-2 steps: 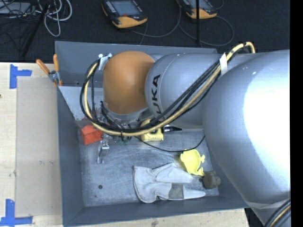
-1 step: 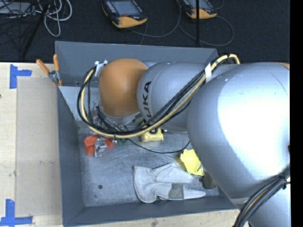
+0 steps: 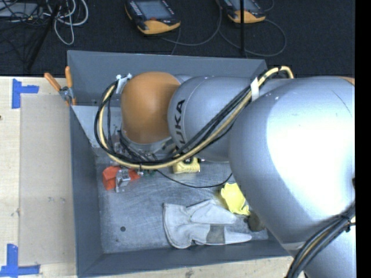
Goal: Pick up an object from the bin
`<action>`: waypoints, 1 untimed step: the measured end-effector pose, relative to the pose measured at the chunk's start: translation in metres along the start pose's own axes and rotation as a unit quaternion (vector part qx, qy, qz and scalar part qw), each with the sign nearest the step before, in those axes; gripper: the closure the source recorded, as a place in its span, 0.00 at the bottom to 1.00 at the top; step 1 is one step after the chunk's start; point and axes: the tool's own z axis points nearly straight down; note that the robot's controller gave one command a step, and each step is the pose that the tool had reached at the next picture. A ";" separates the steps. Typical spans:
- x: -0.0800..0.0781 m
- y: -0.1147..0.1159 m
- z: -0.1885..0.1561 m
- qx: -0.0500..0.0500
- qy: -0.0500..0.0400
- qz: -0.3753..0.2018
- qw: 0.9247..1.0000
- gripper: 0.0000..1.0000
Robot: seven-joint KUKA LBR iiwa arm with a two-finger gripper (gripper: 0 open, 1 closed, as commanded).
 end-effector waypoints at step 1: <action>0.008 0.000 -0.059 0.002 0.007 0.002 1.000 1.00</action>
Offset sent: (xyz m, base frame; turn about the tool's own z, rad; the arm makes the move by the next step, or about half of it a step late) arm -0.0035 0.0148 0.1357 0.0273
